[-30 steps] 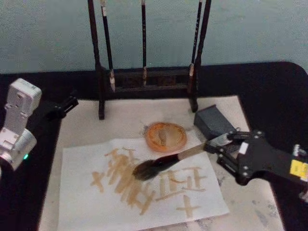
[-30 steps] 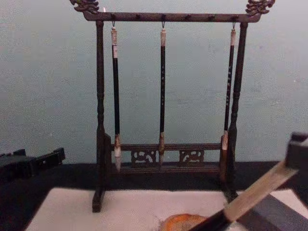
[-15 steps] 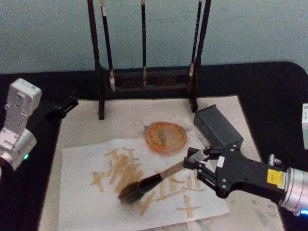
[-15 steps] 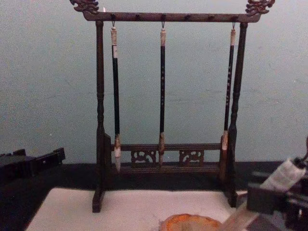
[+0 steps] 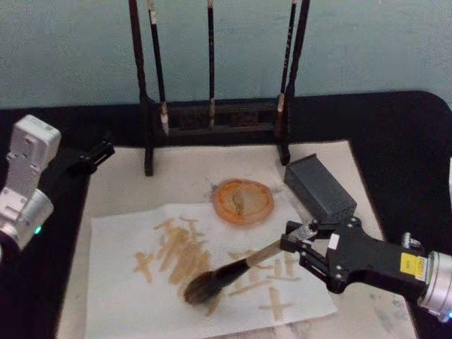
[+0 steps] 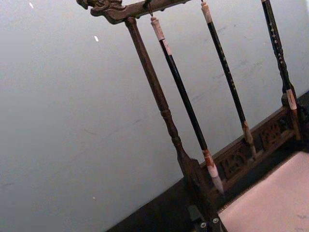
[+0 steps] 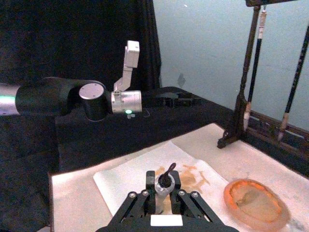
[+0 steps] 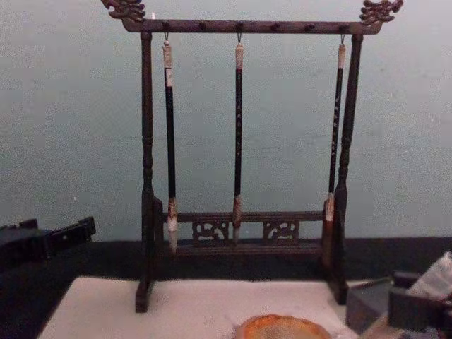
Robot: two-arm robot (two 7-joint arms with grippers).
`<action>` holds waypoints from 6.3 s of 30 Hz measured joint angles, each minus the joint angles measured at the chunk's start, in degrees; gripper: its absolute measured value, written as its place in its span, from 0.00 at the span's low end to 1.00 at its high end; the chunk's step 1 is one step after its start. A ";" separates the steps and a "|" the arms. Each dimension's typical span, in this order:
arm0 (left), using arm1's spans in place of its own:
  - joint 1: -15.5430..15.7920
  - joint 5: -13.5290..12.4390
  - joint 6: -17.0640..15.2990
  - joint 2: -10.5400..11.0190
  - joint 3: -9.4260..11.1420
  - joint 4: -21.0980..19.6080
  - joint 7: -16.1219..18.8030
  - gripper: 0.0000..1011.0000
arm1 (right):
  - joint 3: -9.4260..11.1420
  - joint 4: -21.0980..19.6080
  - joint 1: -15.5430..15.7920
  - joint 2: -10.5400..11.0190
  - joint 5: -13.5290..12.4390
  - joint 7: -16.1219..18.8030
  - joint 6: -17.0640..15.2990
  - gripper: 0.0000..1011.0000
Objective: Pick up the brush from the inkstone, write on the paper, then place the brush back to its original position.
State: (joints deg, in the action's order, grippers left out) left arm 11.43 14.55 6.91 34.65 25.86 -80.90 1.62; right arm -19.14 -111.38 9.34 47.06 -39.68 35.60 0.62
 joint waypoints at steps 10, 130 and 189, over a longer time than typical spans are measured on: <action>0.00 0.00 0.00 0.00 0.00 0.00 0.00 0.99 | 2.08 0.97 1.34 1.20 -1.20 -0.85 0.54 0.17; 0.00 0.00 0.00 0.00 0.00 0.00 0.00 0.99 | -5.53 44.54 -28.69 -10.22 -21.87 11.02 -6.37 0.17; 0.00 0.00 0.00 0.00 0.00 0.00 0.00 0.99 | -4.68 45.65 -28.62 -10.71 -17.50 4.94 -8.16 1.00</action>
State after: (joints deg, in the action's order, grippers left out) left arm 11.43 14.55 6.91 34.65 25.86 -80.90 1.62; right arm -23.82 -65.73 -19.28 36.35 -57.17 40.55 -7.53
